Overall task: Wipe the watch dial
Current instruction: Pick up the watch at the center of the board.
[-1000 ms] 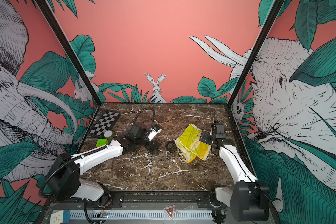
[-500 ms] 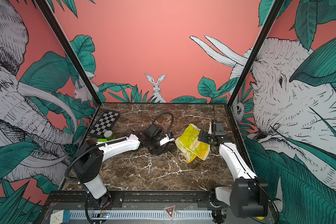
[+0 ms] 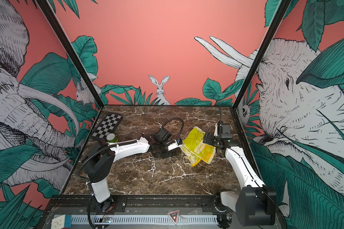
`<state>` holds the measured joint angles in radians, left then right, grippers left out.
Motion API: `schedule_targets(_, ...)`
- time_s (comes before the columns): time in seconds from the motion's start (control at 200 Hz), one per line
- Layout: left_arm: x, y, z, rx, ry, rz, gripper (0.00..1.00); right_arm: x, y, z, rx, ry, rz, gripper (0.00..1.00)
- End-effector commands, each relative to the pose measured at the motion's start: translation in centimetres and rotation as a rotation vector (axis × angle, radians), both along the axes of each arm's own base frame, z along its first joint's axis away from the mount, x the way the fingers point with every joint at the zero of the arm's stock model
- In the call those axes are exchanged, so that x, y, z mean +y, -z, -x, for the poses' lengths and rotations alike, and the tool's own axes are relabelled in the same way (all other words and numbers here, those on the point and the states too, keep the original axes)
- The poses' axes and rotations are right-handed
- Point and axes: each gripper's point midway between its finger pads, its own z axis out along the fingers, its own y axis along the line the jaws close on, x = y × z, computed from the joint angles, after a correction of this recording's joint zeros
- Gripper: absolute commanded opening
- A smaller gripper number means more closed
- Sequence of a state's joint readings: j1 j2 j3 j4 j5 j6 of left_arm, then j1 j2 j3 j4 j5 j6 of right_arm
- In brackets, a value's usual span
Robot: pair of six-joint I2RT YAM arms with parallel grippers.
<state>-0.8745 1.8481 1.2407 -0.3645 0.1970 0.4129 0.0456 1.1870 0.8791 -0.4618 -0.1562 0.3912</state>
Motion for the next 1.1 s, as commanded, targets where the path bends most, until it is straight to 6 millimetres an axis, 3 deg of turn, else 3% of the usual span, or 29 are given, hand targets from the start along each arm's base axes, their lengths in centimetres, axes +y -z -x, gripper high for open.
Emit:
schedule_targets(0.0,-0.6,-0.6,-0.6,-0.047,0.02,0.009,0.45,0.2,-0.9,0.0,-0.025,-0.001,-0.016,0.85)
schedule_targets(0.39,-1.1,0.8,-2.2,-0.1,-0.004,-0.007,0.41,0.0,-0.6,0.3,-0.023,0.005,-0.007,0.85)
schedule_targets(1.095,-2.0,2.0,-2.9,-0.098,0.015,-0.028,0.33,0.1,-0.8,0.4,-0.02,0.004,-0.015,0.85)
